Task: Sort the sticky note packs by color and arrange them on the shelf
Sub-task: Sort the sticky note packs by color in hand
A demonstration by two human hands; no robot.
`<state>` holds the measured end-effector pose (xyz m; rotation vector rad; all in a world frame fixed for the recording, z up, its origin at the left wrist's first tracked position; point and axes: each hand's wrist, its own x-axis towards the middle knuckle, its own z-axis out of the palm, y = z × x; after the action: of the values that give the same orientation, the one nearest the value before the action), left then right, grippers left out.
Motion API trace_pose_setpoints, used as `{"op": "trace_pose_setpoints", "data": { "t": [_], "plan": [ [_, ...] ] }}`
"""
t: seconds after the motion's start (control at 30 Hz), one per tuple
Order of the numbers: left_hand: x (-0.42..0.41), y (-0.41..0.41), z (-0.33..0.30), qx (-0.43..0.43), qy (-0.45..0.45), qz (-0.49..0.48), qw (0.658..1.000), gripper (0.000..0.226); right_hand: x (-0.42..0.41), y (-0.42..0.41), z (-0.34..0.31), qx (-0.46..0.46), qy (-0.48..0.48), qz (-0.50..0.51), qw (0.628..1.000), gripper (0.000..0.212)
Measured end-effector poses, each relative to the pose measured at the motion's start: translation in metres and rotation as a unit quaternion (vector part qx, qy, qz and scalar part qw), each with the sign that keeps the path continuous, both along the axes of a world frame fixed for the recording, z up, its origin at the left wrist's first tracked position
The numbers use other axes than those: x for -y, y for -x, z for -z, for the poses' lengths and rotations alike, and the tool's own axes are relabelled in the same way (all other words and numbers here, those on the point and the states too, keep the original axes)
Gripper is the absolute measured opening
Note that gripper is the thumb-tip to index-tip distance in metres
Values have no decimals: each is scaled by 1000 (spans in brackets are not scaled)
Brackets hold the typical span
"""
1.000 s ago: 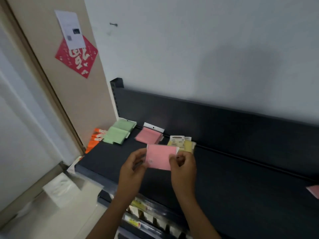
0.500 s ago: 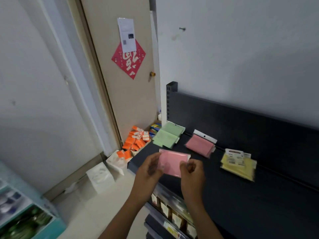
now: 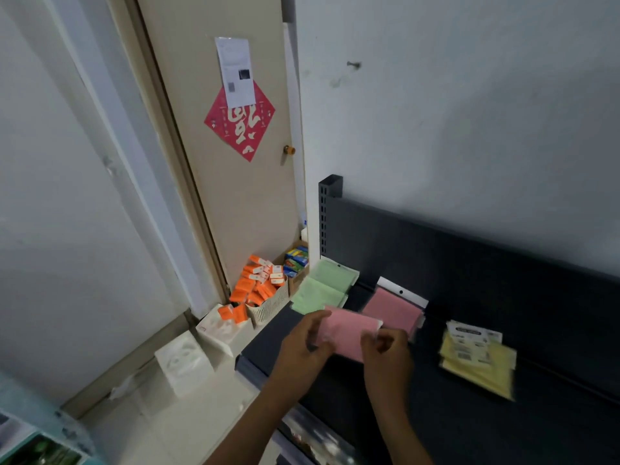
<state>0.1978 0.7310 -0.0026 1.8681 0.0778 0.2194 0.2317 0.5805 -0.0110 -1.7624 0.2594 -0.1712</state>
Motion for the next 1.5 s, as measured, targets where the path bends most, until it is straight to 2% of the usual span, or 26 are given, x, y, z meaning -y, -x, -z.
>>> {"op": "trace_pose_setpoints", "data": {
  "t": [0.13,0.33,0.37,0.43,0.5,0.63,0.83,0.97,1.17,1.27,1.37,1.5],
  "plan": [
    [4,-20,7,-25,-30,41,998,48,15,-13,15,-24,32,27,999,15],
    [9,-36,27,-66,-46,103,991,48,28,-15,33,-44,187,42,980,10],
    [11,-39,28,-76,-42,119,989,48,29,-15,34,-53,213,40,975,13],
    [14,-43,30,-88,-37,145,985,50,29,-13,36,-67,244,43,967,33],
    [15,-45,33,-90,-44,169,980,51,24,-6,35,-76,259,61,961,42],
    [11,-37,42,-59,-86,205,973,56,13,6,35,-82,288,88,950,48],
    [4,-28,49,-36,-126,241,962,60,-2,12,34,-125,348,109,923,37],
    [3,-25,50,-16,-127,209,970,60,-7,14,36,-136,355,133,915,35],
    [0,-29,41,-28,-115,238,964,60,-9,12,32,-121,352,147,916,36],
    [-3,-29,37,-3,-101,233,967,59,-9,18,29,-97,315,152,932,38],
    [-1,-31,33,30,-79,231,969,54,-7,29,25,-68,276,152,947,31],
    [13,-24,29,77,-37,212,973,55,-1,52,20,-47,281,172,943,24]
  ]
}}
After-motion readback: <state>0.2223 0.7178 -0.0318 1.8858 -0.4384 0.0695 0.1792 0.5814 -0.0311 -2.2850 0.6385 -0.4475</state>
